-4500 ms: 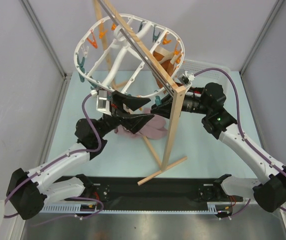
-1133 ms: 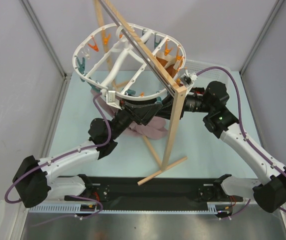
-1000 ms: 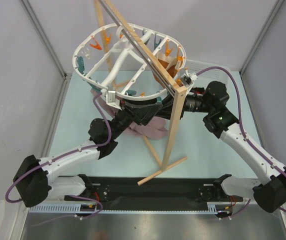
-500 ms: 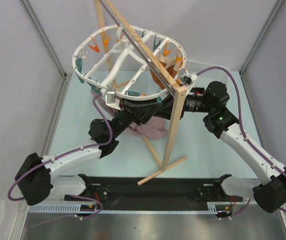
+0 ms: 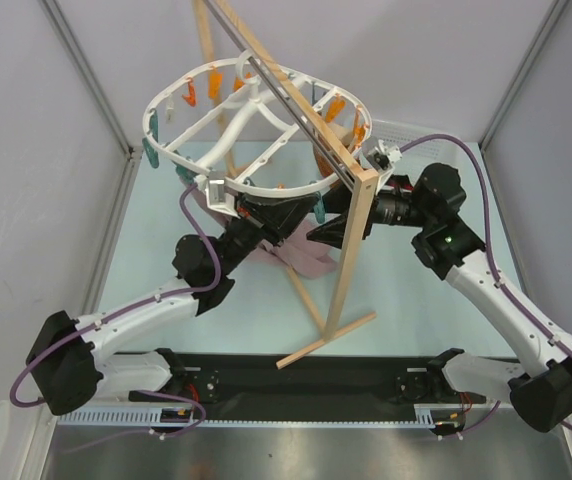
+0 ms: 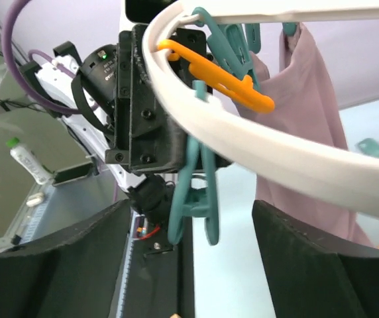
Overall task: Clip the socks to the hanger
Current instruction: Open the clamp at the hanger, then pick up the sock from the bin.
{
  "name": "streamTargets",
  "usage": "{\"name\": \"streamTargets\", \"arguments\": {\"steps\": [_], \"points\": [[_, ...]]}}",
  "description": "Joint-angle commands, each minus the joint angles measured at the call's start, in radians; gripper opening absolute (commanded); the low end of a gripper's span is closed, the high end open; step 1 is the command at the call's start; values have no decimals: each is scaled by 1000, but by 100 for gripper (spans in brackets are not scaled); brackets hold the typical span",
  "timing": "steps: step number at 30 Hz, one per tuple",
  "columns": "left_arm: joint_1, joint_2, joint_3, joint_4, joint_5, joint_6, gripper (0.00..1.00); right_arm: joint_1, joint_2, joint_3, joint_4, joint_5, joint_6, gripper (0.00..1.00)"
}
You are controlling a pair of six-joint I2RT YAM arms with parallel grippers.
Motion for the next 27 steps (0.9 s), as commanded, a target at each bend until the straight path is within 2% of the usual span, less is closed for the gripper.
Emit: {"name": "streamTargets", "arguments": {"steps": [1,3,8,11,18,24,27], "points": [[-11,-25,35,-84,-38,-23,0,-29,-51,-5,-79,76,-12,83],[-11,-28,37,-110,-46,-23,0,-55,-78,-27,-96,122,-9,94],[-13,-29,41,-138,-60,-38,0,-121,-140,-45,-183,231,-12,95],[-11,-32,41,-164,-73,-43,0,-174,-187,-41,-300,315,-33,95],[-11,-55,38,-227,-89,-35,0,-317,-261,-47,-522,585,-27,92],[-11,-69,45,-267,-98,-10,0,-461,-244,-74,-498,538,52,90],[-11,-71,43,-281,-106,-7,0,-483,-209,-73,-450,600,71,87]]}}
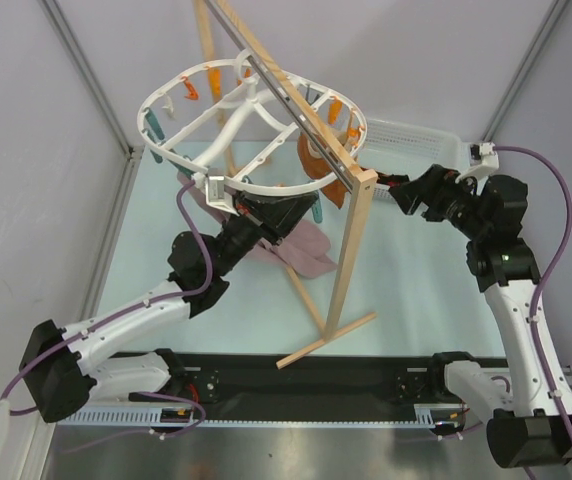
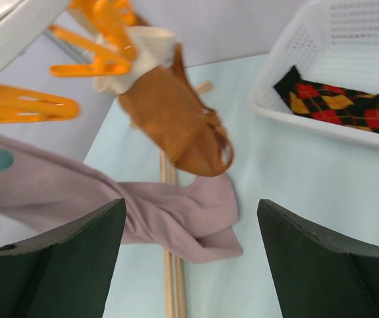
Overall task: Clip the socks to the hanger
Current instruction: Pick up the sock from the bin.
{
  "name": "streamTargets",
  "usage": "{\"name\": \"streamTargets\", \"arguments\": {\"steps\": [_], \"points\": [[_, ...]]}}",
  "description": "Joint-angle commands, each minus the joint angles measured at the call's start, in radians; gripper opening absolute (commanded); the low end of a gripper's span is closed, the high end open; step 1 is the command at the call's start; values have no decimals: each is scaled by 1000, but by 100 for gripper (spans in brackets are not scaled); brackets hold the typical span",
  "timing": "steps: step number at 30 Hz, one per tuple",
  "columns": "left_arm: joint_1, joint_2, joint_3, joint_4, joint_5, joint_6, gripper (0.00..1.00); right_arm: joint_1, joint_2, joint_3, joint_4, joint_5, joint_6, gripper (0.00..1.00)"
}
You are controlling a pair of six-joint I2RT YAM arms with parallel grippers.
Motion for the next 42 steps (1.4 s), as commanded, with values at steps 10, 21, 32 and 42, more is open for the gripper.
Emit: {"name": "streamTargets", "arguments": {"steps": [10,21,32,42], "points": [[-3,-9,22,-144,-47,-8,0,-49,346,144,126,444,8,67],[-3,-47,10,-186,-94,43,0,-55,1013,737,-169,749,37,64],[-3,-23,-2,-175,-104,40,0,-28,1256,977,-484,924,169,66],[-3,-13,-9,-164,-100,24,0,-55,1317,928,-447,799,237,65]]}}
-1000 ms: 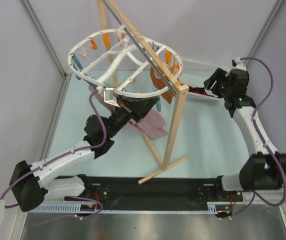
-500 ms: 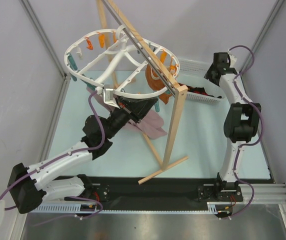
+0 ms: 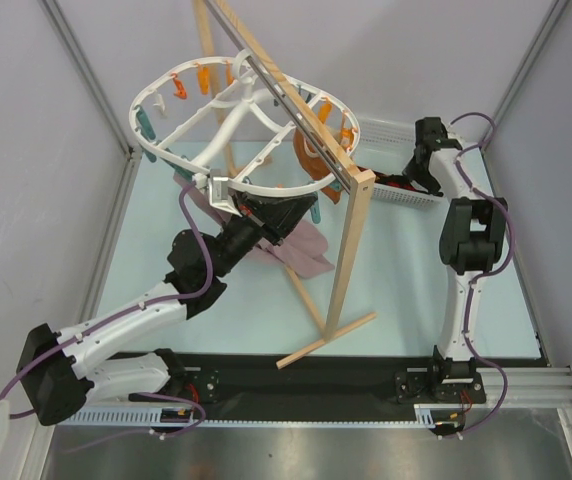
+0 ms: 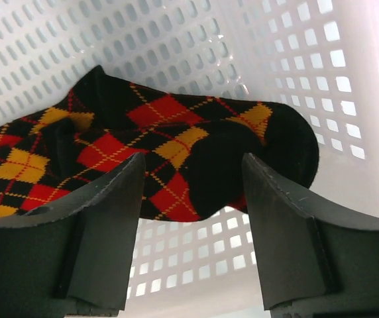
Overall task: Clip the socks to the hanger
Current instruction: Pick up the sock from the bin.
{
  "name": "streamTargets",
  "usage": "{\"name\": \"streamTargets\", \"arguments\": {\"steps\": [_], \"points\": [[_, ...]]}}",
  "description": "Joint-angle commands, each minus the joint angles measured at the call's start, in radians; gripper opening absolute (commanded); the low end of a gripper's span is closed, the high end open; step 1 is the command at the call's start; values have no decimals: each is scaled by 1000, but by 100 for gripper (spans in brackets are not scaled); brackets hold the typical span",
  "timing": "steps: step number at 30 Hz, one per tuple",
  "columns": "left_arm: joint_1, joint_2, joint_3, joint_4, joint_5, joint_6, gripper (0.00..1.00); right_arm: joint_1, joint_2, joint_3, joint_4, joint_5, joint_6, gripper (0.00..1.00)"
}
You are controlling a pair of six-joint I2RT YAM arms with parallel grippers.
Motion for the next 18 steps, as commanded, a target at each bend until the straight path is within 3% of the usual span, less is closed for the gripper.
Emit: {"name": "streamTargets", "arguments": {"steps": [1,5,6,12,16,18], "points": [[0,13,-15,-63,-71,-53,0,-13,-2,-11,16,-29,47,64],[2,16,-14,-63,-68,-56,0,-13,-13,-52,104,-95,35,59],[2,15,-14,-63,-68,-56,0,-13,-6,-48,109,-104,35,53],[2,10,-20,-66,-71,-56,0,-13,24,-34,89,-152,57,49],[2,18,-20,-66,-68,-59,0,-39,27,-26,133,-178,32,32],[2,18,-20,-69,-68,-62,0,-42,14,-23,161,-187,6,9]]}}
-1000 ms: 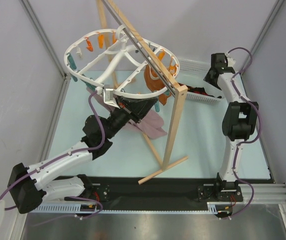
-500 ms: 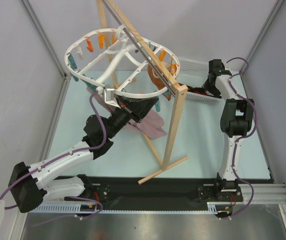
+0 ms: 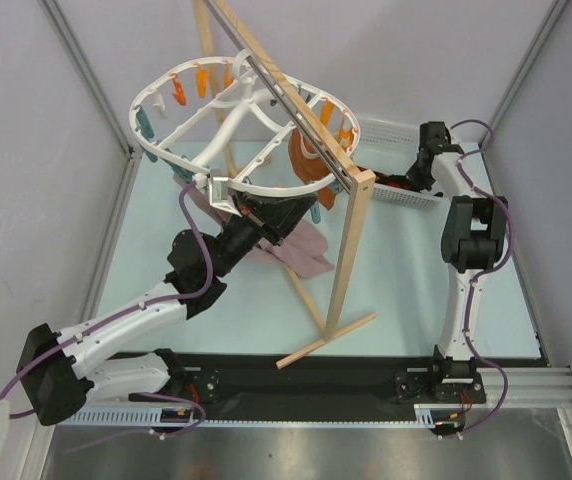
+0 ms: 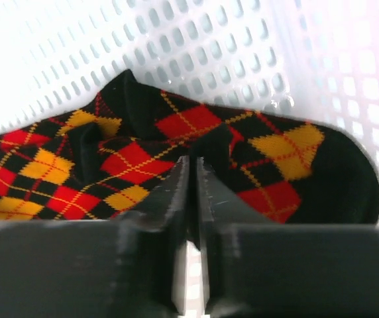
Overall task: Clip the socks to the hanger
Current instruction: Pick up the sock from the bin.
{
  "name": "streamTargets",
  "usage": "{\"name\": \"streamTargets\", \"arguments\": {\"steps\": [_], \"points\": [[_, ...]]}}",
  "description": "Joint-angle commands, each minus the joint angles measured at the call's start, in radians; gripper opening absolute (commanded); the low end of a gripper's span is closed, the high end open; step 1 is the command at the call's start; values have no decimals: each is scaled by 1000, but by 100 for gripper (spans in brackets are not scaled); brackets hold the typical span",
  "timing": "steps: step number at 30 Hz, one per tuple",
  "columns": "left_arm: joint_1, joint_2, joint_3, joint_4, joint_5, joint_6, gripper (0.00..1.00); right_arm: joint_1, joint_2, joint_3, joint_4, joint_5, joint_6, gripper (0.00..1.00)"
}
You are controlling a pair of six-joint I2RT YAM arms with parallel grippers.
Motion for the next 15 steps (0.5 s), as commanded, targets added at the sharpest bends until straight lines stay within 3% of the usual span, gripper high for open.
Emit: {"name": "streamTargets", "arguments": {"steps": [1,6,11,15], "points": [[2,18,-21,-70,-68,-63,0,-18,-18,26,88,-35,-32,1],[2,13,-23,-78,-67,-69,0,-36,-72,95,99,-73,-100,0],[2,10,-29,-78,-67,-74,0,-41,-165,69,214,-373,-316,0],[2,13,-35,-72,-67,-81,0,-42,-124,184,150,-535,-419,0]]}}
